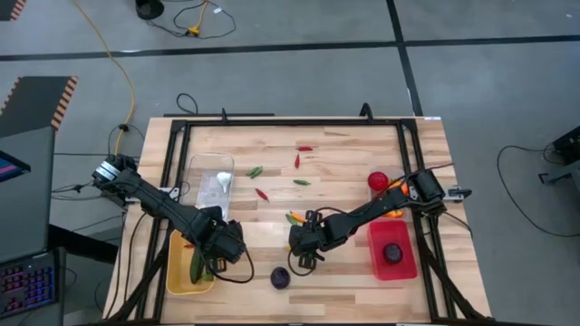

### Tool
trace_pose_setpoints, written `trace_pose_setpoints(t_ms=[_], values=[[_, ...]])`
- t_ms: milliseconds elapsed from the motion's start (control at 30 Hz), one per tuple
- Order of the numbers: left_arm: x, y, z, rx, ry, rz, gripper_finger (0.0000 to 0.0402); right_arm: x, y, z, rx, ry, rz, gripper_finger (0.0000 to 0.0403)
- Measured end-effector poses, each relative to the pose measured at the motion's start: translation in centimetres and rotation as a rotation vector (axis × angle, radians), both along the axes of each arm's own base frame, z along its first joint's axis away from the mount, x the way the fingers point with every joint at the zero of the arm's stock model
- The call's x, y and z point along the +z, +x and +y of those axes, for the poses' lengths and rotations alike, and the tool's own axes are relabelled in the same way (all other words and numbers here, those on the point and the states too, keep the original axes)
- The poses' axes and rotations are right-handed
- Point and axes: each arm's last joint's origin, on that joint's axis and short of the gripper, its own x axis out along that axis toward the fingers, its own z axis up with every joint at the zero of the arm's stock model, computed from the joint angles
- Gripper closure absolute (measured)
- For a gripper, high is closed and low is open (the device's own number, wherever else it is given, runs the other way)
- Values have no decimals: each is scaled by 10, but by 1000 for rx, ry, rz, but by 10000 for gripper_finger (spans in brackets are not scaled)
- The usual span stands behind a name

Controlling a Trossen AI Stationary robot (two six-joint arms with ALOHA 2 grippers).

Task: Sort produce into baskets
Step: Put the yellow chili pepper into the yellow bin

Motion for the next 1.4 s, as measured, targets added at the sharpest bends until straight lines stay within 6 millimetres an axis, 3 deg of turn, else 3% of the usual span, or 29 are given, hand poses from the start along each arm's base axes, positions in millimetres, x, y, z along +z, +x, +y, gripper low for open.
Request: trace_pose_setpoints(t_ms=[267, 867, 1200, 1400], values=[[0, 4, -2, 1, -1, -55, 255, 0, 1, 1, 38, -11, -7, 237], [1, 11, -4, -41, -10, -129, 255, 0, 0, 5, 112, -9, -7, 297], [2, 17, -6, -32, 18, -218, 255, 0, 0, 6, 117, 4, -4, 381], [3, 20, -6, -60, 48, -265, 255, 2, 1, 6, 117, 9, -10, 382]])
